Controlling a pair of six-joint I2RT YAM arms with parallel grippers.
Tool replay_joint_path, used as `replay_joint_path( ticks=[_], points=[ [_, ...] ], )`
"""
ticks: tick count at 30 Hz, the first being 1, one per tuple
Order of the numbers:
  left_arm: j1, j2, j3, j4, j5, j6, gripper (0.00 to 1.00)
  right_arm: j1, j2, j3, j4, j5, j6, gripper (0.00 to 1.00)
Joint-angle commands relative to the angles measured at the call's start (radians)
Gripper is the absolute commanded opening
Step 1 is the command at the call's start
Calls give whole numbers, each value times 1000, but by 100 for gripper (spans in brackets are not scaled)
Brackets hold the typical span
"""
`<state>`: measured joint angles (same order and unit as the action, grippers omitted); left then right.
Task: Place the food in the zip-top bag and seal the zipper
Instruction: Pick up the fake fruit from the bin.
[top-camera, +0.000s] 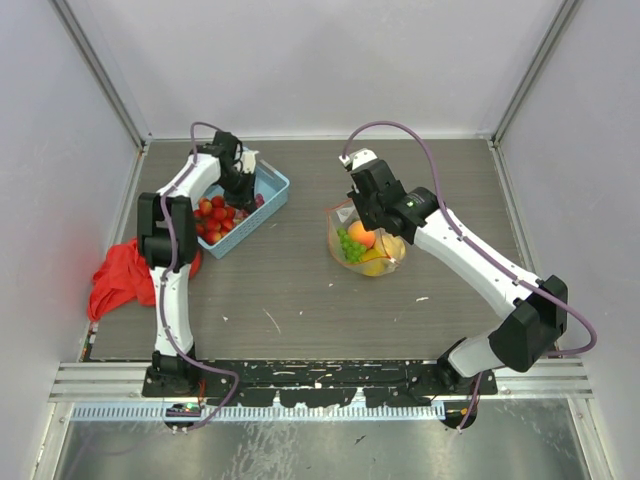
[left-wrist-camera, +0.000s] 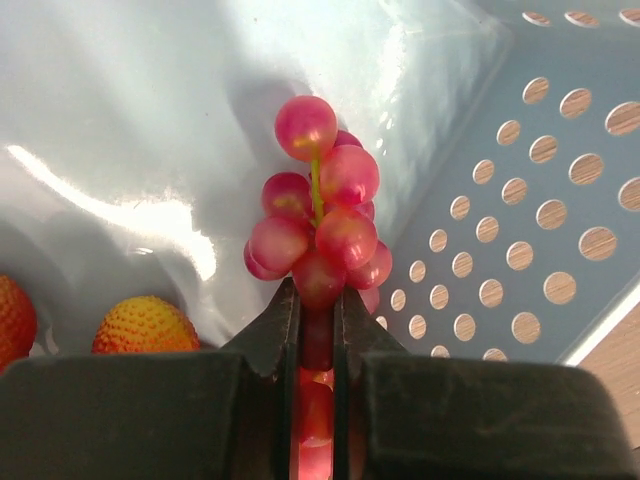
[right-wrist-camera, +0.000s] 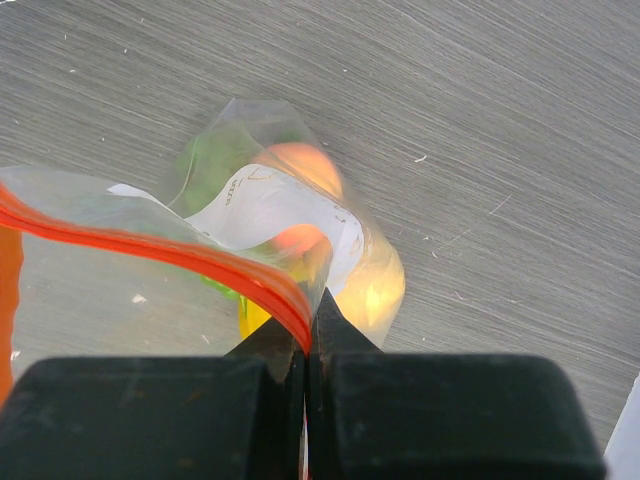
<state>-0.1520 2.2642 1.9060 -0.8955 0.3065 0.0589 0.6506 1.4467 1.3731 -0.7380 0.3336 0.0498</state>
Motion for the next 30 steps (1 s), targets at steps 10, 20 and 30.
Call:
replay_joint_path(
  ticks=[10,20,30],
  points=[
    [5,-261,-109,189,-26,-137,0,-3,-21,44,52,18,3,1],
    [-3,-428,-209,259,16,-367,0,-3,-12,55,53,24,33,1],
    [-71,-653,-379,377,67,-555,0,-3,-2,68,65,14,53,1]
  ],
)
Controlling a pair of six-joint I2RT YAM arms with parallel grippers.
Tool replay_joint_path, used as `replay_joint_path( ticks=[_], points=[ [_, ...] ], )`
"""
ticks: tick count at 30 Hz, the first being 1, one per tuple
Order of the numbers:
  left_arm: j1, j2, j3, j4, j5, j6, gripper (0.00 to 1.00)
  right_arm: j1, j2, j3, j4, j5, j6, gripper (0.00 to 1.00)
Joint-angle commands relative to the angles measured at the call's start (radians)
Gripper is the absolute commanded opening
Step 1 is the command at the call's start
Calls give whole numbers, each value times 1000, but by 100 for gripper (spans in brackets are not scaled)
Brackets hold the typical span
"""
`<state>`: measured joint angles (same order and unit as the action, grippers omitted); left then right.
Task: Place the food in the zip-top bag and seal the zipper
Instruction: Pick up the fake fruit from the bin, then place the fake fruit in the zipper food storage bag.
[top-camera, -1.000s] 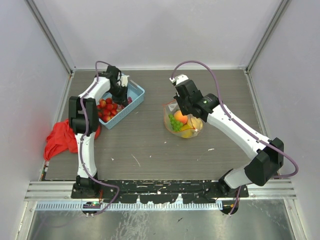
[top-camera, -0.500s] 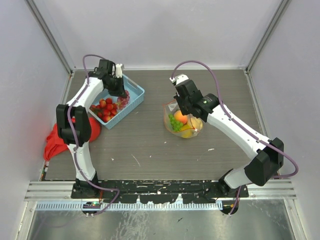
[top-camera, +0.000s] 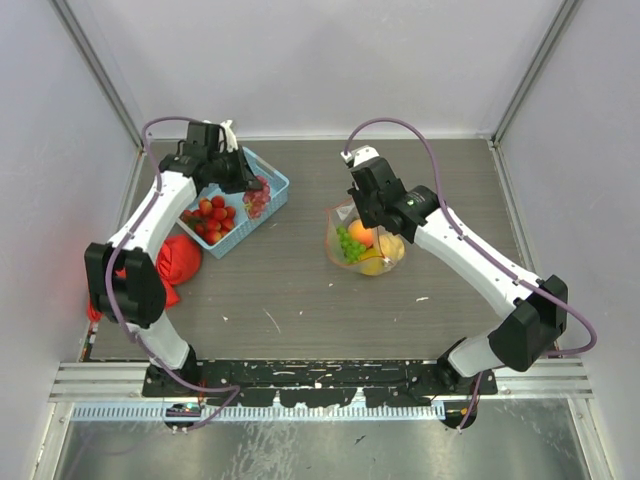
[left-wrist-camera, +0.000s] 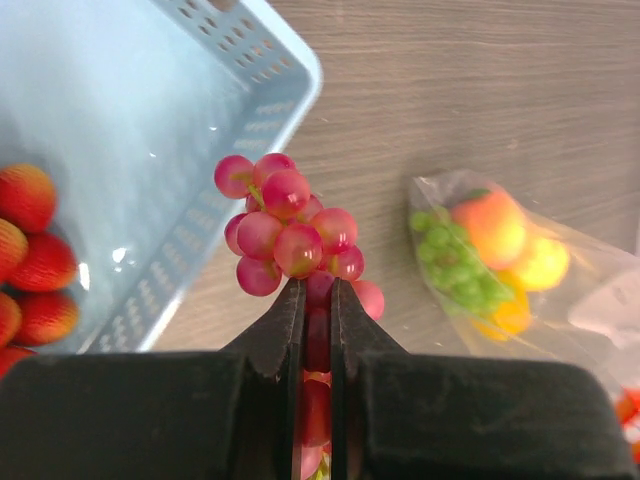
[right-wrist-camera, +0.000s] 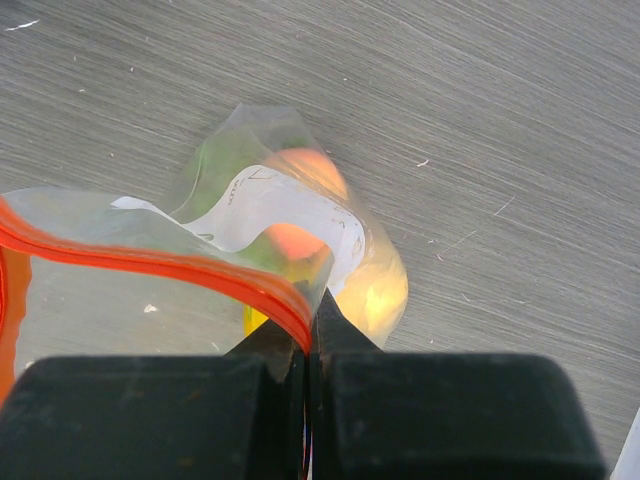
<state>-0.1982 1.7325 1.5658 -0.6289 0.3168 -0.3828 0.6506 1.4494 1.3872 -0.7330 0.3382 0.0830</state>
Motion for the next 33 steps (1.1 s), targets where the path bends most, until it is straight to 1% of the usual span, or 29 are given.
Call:
replay_joint_path(
  ticks=[1,6,12,20,22,29,33],
  points=[
    [-32,-154,-58,128,68,-132,0,-2,-5,54,63,7,22,1],
    [-71,-263,-144,186,104,-205,0,-2,-2,52,72,-5,32,1],
    [-130,-357,-187,177,175,-224,0,-3,9,52,75,-15,38,1],
    [-231,-455,-255,217,246,-271,0,-3,3,45,80,-25,48,1],
    [-259,-500,-273,235,257,-288,0,-2,2,44,82,-29,49,1],
    [-395,-493,-276,260,264,-325,0,-2,-1,41,87,-42,58,1],
    [-440,-471,-287,301,257,-357,0,-2,-4,40,87,-49,60,1]
  ],
)
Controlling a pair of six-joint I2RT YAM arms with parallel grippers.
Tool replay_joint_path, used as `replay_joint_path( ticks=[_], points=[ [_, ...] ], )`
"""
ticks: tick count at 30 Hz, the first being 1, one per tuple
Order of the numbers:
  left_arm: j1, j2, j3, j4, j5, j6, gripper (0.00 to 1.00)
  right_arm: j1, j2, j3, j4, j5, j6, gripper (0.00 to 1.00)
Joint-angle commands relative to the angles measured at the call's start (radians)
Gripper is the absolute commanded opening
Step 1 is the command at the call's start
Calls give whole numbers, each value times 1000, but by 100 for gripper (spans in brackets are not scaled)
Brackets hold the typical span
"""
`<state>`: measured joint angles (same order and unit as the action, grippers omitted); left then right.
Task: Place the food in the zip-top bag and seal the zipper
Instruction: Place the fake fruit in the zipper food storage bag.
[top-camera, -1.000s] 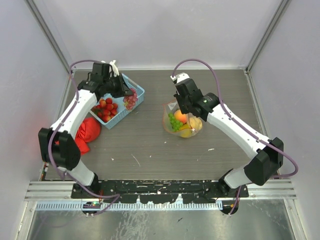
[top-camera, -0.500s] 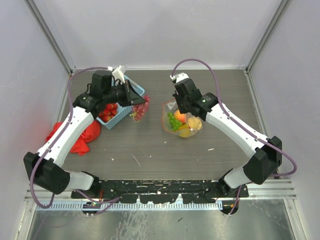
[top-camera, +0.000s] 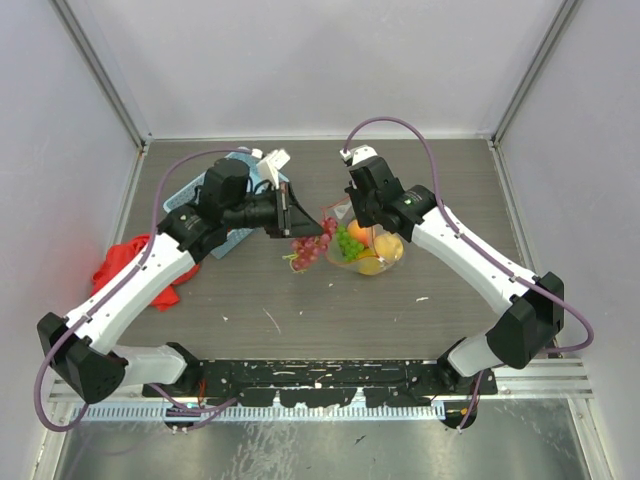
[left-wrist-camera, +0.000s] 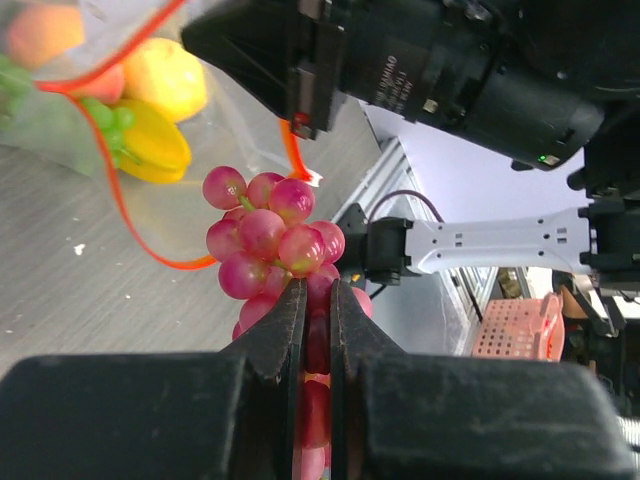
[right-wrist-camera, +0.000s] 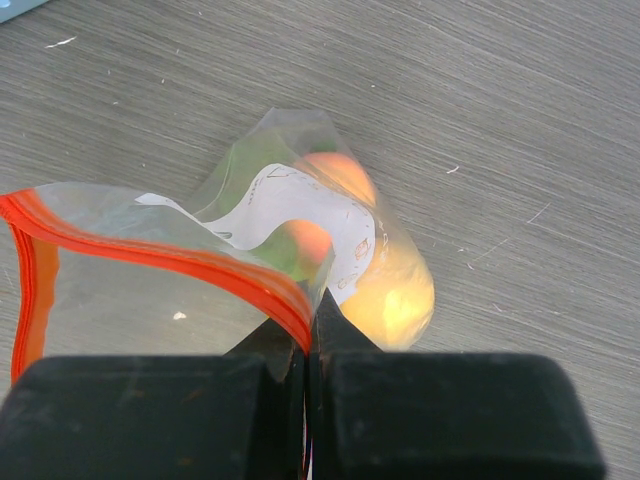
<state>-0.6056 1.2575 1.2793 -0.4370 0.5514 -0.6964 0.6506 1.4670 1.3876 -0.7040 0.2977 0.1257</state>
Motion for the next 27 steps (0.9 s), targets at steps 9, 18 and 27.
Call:
replay_joint_path(
  ticks=[9,18,27],
  points=[
    [-99,158,39,150,-19,-118,0,-2,-29,33,58,-20,19,1],
    [-100,224,53,181,-177,-239,0,-2,-62,9,66,-35,36,1],
    [-105,276,44,249,-309,-350,1,-2,-80,-2,70,-71,54,1]
  ],
)
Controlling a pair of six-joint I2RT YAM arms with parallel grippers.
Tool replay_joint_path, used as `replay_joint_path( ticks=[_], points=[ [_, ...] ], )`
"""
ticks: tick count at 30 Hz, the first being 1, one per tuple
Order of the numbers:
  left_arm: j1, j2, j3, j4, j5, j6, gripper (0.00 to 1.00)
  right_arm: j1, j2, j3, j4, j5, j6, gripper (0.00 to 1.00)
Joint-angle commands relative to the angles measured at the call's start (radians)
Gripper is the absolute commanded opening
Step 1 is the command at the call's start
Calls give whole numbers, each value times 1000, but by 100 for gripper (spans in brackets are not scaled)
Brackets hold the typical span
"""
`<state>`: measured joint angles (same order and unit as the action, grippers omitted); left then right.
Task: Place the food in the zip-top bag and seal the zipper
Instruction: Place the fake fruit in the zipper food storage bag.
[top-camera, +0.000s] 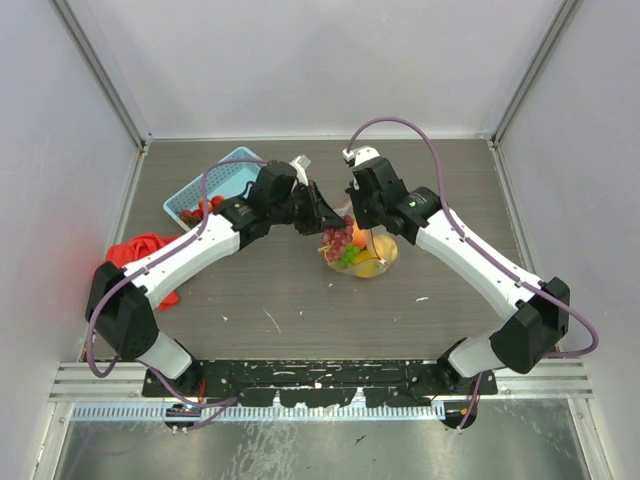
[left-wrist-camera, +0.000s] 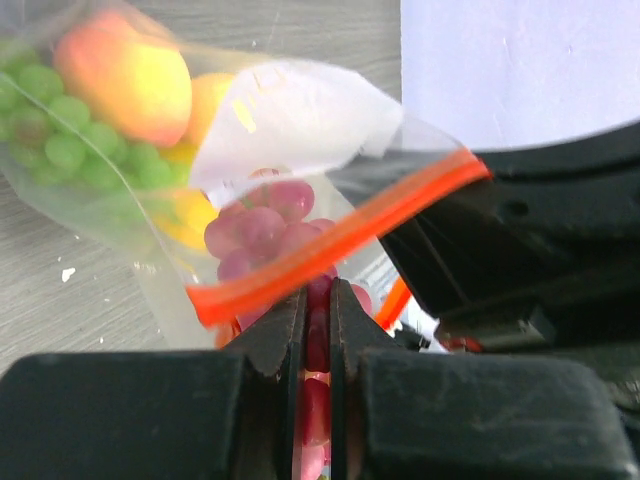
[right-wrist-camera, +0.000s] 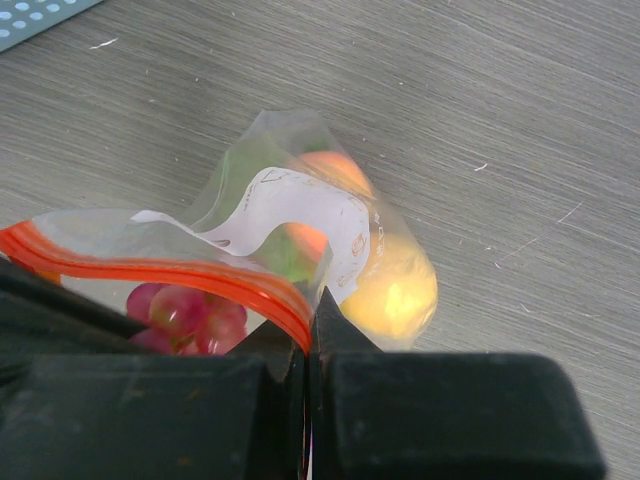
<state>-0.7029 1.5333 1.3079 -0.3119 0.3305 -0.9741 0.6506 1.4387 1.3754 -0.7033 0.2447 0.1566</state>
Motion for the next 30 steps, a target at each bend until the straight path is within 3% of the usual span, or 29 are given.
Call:
replay_joint_path(
  ticks=[1,10,22,30],
  points=[
    [-9,0,10,138,-109,-83,1,-1,-51,10,70,-35,24,1],
    [-36,-2,-17,178,-326,-139,7,14,-50,5,80,-83,48,2],
    [-105,66,-14,186,-557,-45,16,28,-50,5,97,-120,65,1],
    [-108,115,-19,215,-558,-44,22,31,-50,4,99,-122,66,1]
  ],
)
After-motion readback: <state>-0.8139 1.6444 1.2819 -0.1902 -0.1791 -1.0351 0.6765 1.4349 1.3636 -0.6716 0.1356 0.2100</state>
